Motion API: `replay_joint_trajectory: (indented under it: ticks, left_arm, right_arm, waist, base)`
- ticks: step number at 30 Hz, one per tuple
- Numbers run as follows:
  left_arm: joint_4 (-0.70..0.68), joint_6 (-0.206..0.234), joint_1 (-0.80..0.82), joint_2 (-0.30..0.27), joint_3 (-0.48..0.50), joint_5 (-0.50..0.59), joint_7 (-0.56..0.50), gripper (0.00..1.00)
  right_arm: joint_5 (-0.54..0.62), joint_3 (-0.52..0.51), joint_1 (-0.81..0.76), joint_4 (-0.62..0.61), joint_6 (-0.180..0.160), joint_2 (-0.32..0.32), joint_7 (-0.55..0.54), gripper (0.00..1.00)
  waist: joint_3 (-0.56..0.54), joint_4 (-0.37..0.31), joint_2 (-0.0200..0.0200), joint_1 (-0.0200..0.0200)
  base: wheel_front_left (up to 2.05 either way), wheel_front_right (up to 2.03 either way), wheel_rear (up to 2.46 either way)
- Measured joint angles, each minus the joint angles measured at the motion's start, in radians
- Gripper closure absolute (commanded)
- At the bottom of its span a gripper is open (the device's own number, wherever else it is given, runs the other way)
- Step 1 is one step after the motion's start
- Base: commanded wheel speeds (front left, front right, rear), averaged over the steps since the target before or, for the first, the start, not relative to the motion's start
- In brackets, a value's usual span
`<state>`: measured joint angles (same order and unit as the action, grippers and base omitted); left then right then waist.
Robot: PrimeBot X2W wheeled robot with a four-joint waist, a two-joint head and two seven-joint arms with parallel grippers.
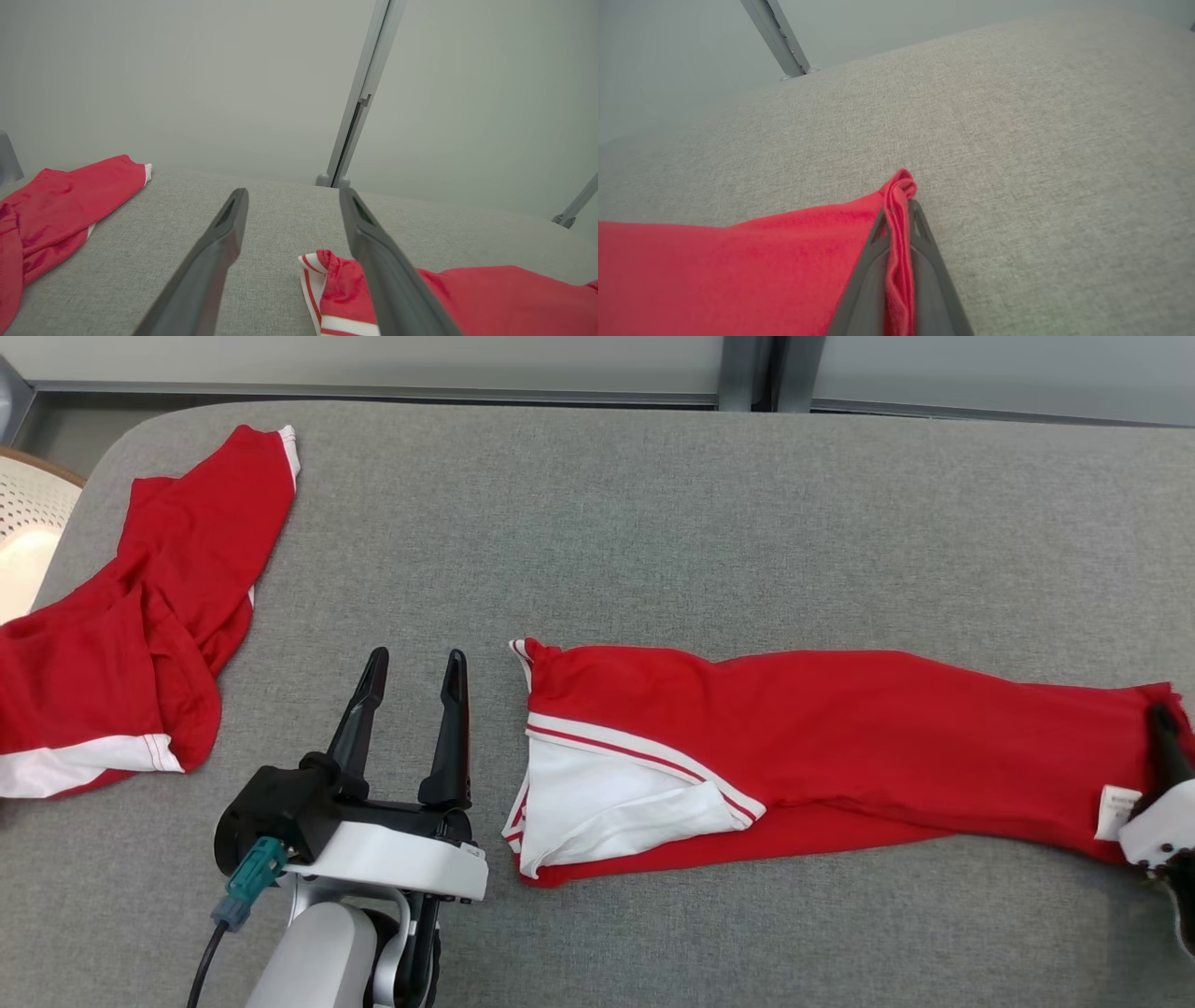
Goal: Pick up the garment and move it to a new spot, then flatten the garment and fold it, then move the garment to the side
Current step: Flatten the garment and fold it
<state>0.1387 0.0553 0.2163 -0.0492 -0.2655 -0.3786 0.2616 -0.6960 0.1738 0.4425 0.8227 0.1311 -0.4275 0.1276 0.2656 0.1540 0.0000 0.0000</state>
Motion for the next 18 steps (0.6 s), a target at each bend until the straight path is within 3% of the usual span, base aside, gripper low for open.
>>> replay_joint_trajectory:
  ticks: [8, 18]
  left_arm:
    - [0.003, 0.0, 0.001, 0.0, -0.012, 0.0, 0.0, 0.0]
    - [0.008, 0.0, -0.001, 0.0, -0.028, -0.003, 0.0, 0.0]
  right_arm:
    - [0.033, 0.032, 0.016, 0.043, 0.0, -0.097, 0.063, 1.0]
    - [0.12, 0.012, 0.092, 0.2, 0.001, -0.218, 0.113, 1.0]
  waist:
    - [-0.012, -0.002, 0.0, 0.0]
    - [-0.017, 0.012, 0.0, 0.0]
  base:
    - [0.0, 0.0, 0.0]
    - [0.0, 0.0, 0.0]
